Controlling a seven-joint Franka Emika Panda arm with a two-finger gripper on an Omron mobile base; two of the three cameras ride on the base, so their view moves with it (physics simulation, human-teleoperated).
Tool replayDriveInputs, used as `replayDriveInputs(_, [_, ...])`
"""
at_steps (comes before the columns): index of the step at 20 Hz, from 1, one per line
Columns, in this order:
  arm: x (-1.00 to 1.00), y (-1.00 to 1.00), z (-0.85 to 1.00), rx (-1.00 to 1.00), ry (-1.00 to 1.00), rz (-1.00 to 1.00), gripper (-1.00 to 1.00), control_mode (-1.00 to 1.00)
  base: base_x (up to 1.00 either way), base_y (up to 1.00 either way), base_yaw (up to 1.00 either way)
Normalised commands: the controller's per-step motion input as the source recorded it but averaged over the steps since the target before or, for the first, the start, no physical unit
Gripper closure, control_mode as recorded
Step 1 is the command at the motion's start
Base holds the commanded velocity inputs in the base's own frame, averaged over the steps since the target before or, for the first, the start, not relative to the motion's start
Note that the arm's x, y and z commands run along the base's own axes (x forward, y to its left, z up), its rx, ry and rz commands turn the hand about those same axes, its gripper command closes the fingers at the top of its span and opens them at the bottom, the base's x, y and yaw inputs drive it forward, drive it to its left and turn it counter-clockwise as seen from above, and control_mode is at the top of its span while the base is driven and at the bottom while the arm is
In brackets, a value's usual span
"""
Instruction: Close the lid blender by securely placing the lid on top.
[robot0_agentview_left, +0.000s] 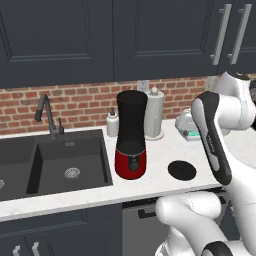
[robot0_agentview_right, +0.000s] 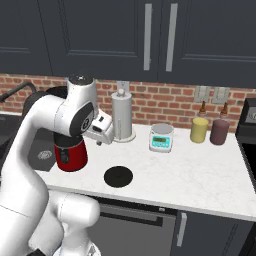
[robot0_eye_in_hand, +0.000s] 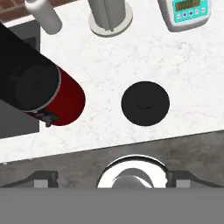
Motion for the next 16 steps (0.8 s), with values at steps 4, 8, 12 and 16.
replayDriveInputs(4, [-0.66,-0.48,-0.55,0.07,0.08,-0.19,-1.00,-1.00,0.00,0.00,0.00])
replayDriveInputs(8, [-0.25,-0.29,-0.63,0.00,0.13,-0.13,-1.00,-1.00,0.00,0.00,0.00])
replayDriveInputs(12, [0.19,-0.11,-0.33,0.00,0.24,-0.09,-1.00,-1.00,0.00,0.00,0.00])
replayDriveInputs(16, [0.41,-0.04,-0.22,0.00,0.27,-0.04,-1.00,-1.00,0.00,0.00,0.00])
